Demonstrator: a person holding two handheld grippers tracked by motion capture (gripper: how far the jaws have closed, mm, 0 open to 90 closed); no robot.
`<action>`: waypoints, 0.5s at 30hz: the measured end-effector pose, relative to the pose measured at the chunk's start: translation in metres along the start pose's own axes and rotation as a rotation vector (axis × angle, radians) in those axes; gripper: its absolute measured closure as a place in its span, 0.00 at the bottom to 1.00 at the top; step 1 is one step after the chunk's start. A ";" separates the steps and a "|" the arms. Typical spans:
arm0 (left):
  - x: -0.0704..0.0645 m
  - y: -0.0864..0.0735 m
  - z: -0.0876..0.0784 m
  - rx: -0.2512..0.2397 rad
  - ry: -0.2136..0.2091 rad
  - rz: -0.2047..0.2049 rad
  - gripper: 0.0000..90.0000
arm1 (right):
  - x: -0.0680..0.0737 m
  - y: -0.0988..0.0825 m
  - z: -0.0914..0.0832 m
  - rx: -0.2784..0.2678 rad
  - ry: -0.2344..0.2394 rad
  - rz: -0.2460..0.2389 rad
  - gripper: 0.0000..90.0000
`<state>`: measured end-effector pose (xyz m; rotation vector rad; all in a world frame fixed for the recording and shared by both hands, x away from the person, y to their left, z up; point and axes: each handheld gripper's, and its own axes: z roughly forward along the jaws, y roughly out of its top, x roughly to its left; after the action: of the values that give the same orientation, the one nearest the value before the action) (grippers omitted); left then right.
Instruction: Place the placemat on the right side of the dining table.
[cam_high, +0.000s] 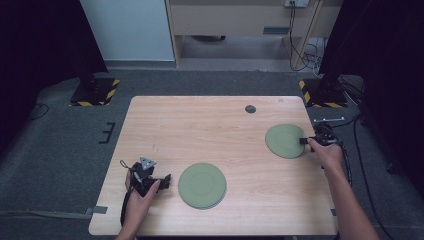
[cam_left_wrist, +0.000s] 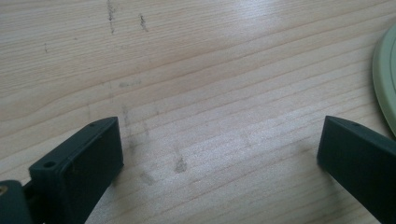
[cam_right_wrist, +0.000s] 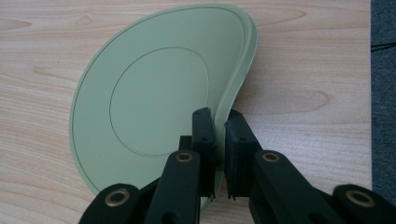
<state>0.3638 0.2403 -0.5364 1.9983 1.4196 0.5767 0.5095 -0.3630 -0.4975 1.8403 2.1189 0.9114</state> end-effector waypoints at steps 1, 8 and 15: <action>0.000 0.000 0.000 0.000 0.000 0.000 0.00 | 0.001 -0.001 0.000 0.004 0.000 -0.003 0.94; 0.000 0.000 0.000 0.000 -0.001 0.001 0.00 | 0.004 0.000 0.001 -0.009 -0.022 -0.024 0.91; 0.000 0.000 0.000 0.000 -0.001 0.002 0.00 | 0.003 -0.001 0.005 -0.047 -0.035 0.001 0.87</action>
<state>0.3639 0.2402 -0.5364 1.9997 1.4175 0.5763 0.5105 -0.3590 -0.5010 1.8211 2.0591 0.9145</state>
